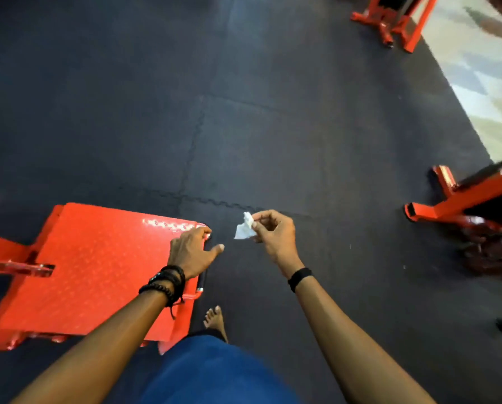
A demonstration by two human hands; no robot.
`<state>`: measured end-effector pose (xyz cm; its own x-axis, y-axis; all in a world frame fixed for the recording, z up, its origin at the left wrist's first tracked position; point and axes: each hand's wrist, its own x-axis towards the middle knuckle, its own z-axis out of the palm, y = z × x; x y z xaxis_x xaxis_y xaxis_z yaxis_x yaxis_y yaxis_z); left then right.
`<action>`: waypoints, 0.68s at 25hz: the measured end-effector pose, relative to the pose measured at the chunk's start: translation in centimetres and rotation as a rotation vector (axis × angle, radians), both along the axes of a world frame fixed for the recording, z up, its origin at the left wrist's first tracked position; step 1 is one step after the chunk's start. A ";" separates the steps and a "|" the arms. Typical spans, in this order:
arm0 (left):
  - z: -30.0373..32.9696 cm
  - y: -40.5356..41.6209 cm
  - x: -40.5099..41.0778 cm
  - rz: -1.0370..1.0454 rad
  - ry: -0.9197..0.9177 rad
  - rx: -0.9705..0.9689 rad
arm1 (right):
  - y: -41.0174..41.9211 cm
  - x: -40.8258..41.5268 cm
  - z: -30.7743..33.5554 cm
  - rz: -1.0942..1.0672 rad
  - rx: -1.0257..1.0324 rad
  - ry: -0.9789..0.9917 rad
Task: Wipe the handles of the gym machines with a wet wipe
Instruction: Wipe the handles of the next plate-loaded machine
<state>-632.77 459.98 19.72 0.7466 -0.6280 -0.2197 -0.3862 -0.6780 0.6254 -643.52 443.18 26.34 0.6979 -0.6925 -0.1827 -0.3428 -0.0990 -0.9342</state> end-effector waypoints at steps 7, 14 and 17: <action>-6.7 5.5 0.0 0.375 0.125 0.191 | -0.6 8.4 -5.4 0.444 -0.034 0.202; -25.8 7.3 -4.8 0.556 0.168 0.490 | -0.6 10.0 -30.4 0.773 -0.176 0.468; -35.4 6.1 -4.8 0.585 0.185 0.539 | -0.6 10.7 -40.1 0.869 -0.222 0.559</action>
